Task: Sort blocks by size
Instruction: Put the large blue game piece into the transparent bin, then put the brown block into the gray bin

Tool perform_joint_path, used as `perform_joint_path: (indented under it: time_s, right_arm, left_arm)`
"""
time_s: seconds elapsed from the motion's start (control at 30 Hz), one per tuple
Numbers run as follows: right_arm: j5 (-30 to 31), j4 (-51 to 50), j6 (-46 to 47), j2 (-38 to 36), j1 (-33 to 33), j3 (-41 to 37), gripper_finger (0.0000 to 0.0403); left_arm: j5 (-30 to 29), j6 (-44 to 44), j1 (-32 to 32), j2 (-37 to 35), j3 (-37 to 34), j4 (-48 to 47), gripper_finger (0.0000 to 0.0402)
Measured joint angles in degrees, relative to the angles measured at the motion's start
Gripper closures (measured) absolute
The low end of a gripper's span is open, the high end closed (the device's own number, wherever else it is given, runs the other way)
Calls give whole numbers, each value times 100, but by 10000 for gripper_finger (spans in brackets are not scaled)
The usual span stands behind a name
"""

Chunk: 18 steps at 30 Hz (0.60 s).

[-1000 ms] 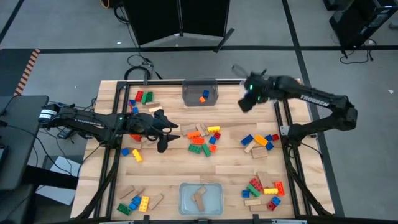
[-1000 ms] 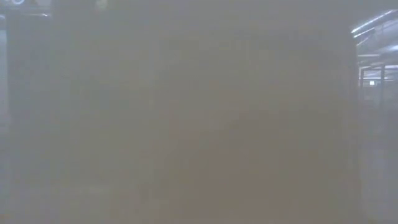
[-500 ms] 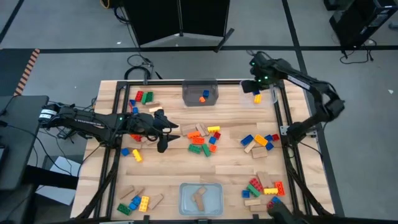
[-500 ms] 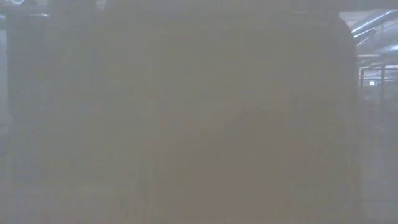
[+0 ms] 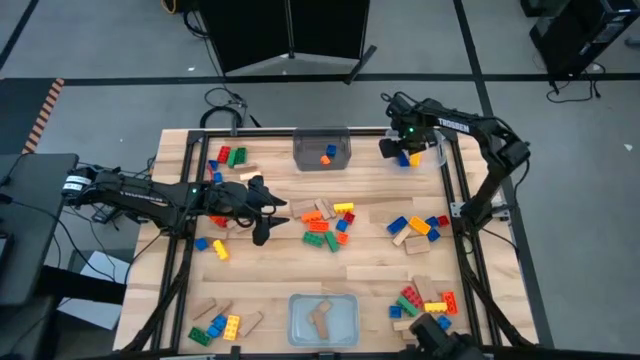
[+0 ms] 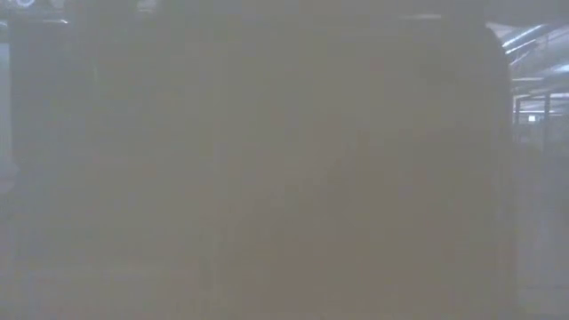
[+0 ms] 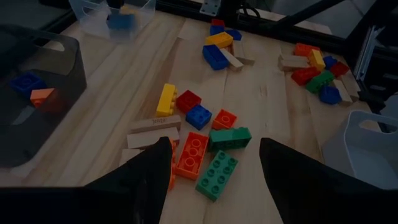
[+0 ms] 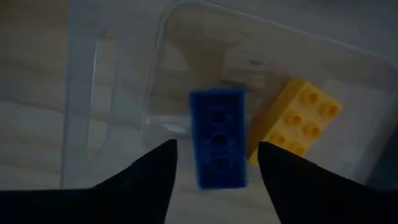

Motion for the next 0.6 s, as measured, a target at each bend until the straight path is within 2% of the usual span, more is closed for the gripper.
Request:
perform_joint_path:
  time_s: [0.13, 0.33, 0.5, 0.6]
  right_arm:
    - [-3, -48, -21, -268, 0, 0, 149]
    - [-110, -409, -27, -1195, 86, 0, 163]
    - [-127, -605, 302, -2217, 690, 0, 178]
    - [-128, -607, 596, -2757, 1204, 1, 185]
  left_arm:
    - [0, -11, 0, 0, 0, 9, 152]
    - [-177, -365, 0, 0, 0, 88, 152]
    - [-1016, -787, 5, 0, 7, -16, 152]
    - [-1154, -1097, 113, 0, 165, -282, 152]
